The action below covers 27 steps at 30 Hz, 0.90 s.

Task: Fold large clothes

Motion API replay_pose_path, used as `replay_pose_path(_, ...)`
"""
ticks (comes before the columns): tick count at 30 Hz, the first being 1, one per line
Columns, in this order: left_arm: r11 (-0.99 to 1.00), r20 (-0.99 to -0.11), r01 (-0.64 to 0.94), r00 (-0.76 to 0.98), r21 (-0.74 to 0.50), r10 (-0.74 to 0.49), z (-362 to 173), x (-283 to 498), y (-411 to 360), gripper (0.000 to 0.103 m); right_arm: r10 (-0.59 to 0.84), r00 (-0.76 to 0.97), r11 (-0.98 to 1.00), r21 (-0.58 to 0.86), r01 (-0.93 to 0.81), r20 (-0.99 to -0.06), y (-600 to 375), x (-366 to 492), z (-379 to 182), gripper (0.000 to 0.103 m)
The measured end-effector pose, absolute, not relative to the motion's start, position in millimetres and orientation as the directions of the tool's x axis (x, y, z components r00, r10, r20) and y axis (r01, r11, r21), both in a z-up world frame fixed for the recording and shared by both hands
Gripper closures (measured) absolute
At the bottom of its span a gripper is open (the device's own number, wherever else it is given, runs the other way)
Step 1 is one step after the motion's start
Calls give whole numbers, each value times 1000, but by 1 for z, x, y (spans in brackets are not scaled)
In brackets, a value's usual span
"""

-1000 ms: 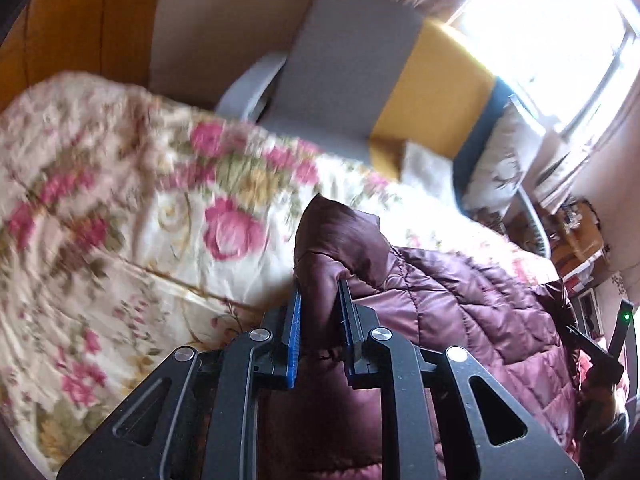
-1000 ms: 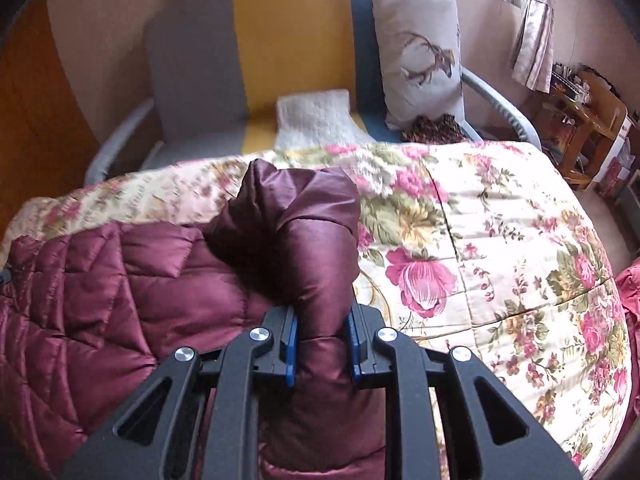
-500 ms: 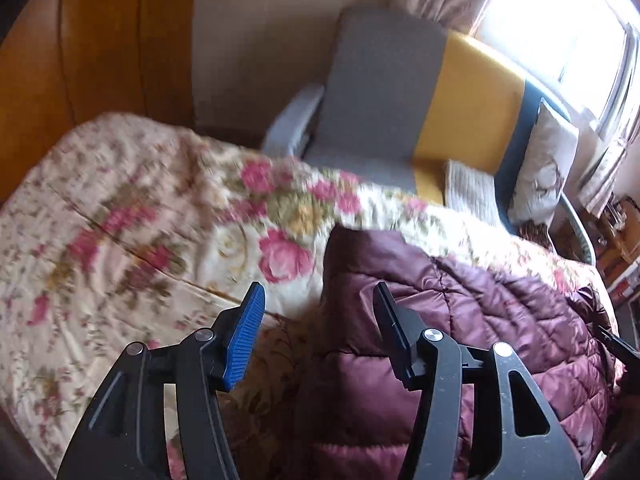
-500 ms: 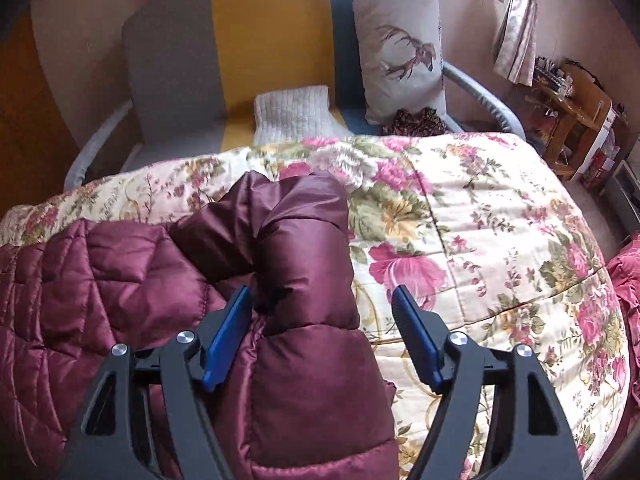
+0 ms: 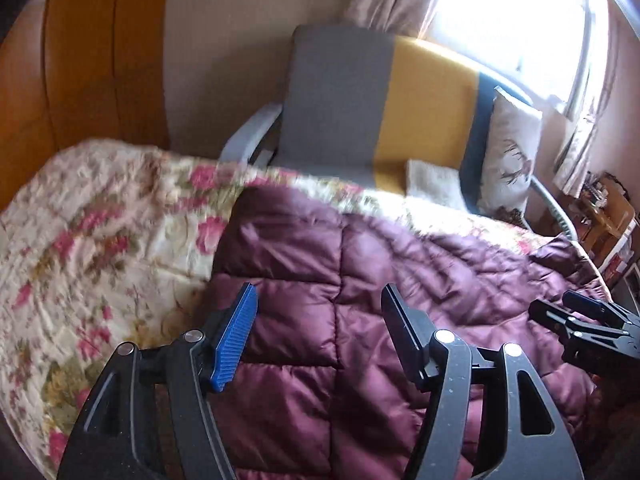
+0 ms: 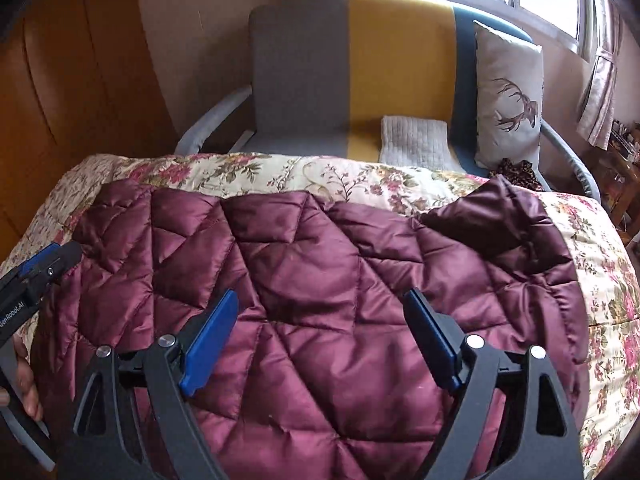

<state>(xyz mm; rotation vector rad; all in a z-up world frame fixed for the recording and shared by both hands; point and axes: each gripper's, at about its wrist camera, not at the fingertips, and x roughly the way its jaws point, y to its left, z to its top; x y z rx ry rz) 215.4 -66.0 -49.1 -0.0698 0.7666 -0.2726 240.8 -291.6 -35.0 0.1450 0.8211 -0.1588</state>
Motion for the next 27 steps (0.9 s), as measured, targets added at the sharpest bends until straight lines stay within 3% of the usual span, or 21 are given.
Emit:
replay_pose_path(4, 946, -686, 187, 653, -265, -322, -76, 227, -52, 40, -78, 650, 965, 107, 240, -756, -304, 256, -64, 19)
replay_pose_path(12, 951, -671, 189, 674, -245, -307, -90, 227, -60, 38, -71, 657, 965, 114, 235, -750, -316, 270, -91, 15)
replay_pose_path(17, 953, -668, 194, 680, -234, -302, -78, 221, -59, 38, -62, 642, 964, 122, 238, -765, -317, 264, -75, 15)
replay_pose_path(24, 956, -603, 212, 743, -201, -292, -33, 181, -60, 38, -80, 715, 957, 147, 251, -695, -336, 205, -30, 9)
replay_pose_path(27, 953, -572, 248, 762, -173, -302, -21, 158, -70, 31, -113, 718, 950, 138, 281, -687, -351, 179, -27, 9)
